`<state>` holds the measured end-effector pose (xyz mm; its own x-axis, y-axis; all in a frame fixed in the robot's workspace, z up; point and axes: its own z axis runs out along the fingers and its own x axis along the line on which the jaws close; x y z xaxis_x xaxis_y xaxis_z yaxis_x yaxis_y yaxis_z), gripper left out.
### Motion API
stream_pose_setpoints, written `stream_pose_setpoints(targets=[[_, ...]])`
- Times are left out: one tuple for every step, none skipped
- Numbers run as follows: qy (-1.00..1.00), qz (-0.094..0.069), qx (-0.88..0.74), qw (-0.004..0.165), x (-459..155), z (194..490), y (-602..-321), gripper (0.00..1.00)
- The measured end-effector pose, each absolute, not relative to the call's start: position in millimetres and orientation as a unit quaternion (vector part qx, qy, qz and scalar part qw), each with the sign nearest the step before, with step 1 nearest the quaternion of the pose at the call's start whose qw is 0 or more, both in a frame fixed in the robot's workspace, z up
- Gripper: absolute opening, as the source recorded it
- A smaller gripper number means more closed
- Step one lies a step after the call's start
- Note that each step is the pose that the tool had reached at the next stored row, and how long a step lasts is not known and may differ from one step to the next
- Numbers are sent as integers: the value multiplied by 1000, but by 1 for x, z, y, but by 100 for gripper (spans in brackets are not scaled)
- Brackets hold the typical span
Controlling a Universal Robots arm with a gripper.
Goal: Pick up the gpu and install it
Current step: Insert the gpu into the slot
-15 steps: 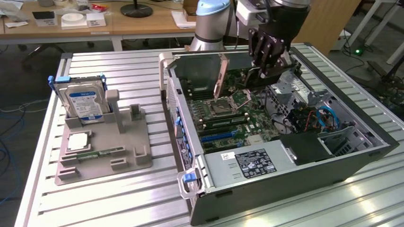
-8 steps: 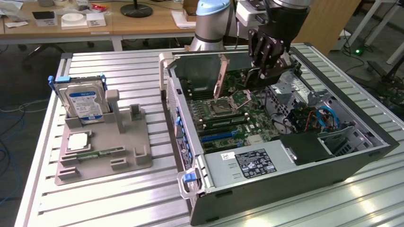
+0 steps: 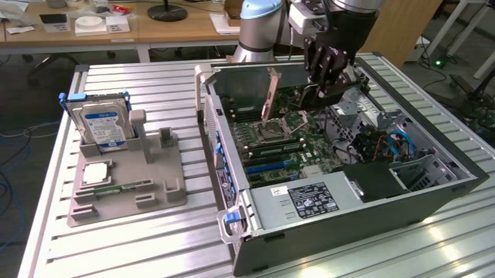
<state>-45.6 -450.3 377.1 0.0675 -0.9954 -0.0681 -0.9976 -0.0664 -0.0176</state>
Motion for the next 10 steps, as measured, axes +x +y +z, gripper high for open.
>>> stream_pose_setpoints(targets=[[683,19,-730,30,-46,377,-450,27],[683,19,-730,30,-46,377,-450,27],[683,19,-730,30,-46,376,-450,27],[683,19,-730,30,-46,376,-450,27],[683,19,-730,30,-46,376,-450,27],[683,19,-730,30,-46,375,-450,27],[683,19,-730,30,-46,375,-450,27],[683,19,-730,30,-46,375,-450,27],[683,19,-730,30,-46,374,-450,27],[683,19,-730,30,-46,374,-450,27]])
